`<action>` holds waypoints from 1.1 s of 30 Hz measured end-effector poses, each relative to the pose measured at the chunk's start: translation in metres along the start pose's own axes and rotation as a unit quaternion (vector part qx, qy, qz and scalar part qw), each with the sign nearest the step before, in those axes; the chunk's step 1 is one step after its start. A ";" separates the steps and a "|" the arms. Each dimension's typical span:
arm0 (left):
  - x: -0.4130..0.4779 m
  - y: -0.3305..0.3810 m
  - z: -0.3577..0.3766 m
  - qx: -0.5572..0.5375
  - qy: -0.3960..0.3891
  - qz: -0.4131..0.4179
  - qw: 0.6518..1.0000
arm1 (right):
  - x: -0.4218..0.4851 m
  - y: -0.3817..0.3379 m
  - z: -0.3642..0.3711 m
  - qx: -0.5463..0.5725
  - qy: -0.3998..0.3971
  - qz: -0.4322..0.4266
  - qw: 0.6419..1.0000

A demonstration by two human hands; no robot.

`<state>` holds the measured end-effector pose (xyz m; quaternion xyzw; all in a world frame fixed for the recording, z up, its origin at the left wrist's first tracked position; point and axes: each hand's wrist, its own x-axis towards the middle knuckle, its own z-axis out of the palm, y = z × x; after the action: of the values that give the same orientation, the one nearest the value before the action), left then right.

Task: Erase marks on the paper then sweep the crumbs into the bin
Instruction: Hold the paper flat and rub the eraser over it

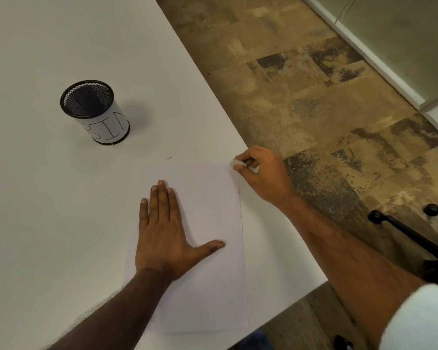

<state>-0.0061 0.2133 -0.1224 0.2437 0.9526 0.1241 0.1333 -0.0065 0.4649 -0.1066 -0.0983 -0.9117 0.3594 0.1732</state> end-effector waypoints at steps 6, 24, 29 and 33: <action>0.000 -0.001 0.003 0.005 0.007 0.007 1.000 | -0.075 -0.029 0.002 0.011 -0.140 -0.096 0.985; 0.000 -0.001 0.001 0.007 0.006 0.007 1.000 | 0.010 0.007 0.003 0.015 0.056 0.024 0.998; -0.001 0.000 0.001 -0.005 0.009 0.004 1.000 | -0.033 0.000 -0.007 0.046 0.096 0.064 0.992; -0.001 -0.001 0.001 -0.017 0.024 0.009 1.000 | -0.049 -0.005 -0.005 0.086 0.111 0.094 0.986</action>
<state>-0.0050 0.2119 -0.1239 0.2468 0.9511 0.1470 0.1134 0.0398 0.4495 -0.1115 -0.2075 -0.8390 0.4382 0.2471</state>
